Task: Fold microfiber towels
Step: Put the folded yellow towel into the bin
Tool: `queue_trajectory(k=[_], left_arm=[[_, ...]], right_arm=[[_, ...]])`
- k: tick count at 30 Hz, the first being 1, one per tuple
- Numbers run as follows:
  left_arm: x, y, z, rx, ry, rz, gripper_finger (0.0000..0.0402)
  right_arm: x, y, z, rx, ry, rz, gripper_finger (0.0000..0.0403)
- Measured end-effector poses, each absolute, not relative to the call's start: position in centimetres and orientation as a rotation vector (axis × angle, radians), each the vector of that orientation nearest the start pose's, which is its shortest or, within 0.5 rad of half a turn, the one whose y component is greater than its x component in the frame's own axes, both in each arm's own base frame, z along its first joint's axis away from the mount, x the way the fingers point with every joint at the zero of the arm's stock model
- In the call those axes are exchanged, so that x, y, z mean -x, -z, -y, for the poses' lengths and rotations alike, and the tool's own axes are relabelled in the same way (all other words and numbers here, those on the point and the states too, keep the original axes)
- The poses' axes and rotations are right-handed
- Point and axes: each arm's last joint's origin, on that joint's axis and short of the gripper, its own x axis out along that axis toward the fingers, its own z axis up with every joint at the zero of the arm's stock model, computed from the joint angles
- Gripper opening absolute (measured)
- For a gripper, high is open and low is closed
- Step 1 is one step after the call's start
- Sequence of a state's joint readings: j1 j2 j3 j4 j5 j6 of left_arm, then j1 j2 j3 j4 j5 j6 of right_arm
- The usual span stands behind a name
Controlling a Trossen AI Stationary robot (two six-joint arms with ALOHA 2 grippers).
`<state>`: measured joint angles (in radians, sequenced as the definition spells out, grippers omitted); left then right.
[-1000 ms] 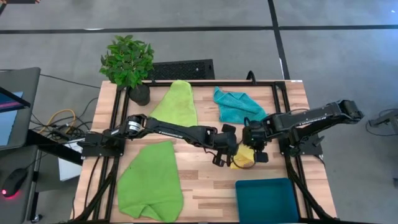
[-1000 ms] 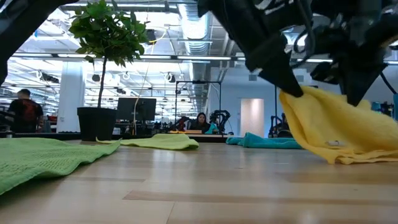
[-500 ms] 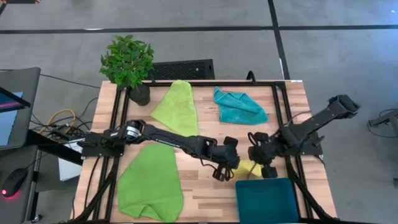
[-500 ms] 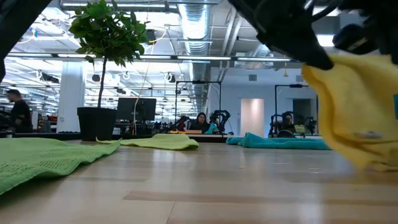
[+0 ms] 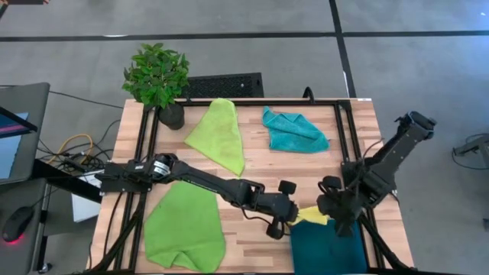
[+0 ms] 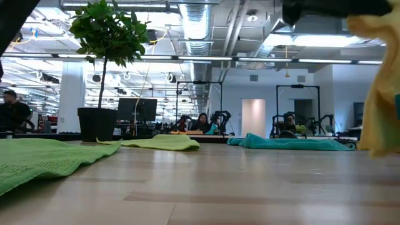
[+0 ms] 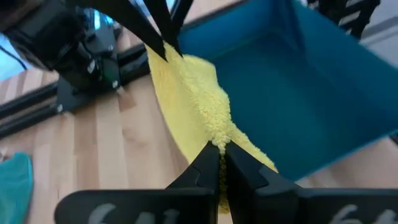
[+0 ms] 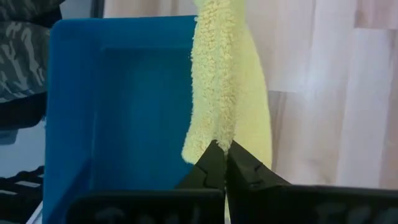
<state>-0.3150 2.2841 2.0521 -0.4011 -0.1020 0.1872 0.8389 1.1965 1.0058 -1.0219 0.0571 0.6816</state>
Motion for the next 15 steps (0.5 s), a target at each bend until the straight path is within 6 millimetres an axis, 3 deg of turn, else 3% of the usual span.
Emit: queue_trajectory(k=[8, 15], left_arm=[[-49.6, -25.3, 17.6, -0.232, 0.285, -0.539, 0.0000], [-50.4, -23.5, 18.8, -0.160, 0.302, -0.515, 0.0000]], right_arm=[[-12.6, -27.5, -17.8, -0.042, -0.390, -1.191, 0.0011], [-11.5, -27.4, -18.6, -0.053, -0.420, -1.205, 0.0008]])
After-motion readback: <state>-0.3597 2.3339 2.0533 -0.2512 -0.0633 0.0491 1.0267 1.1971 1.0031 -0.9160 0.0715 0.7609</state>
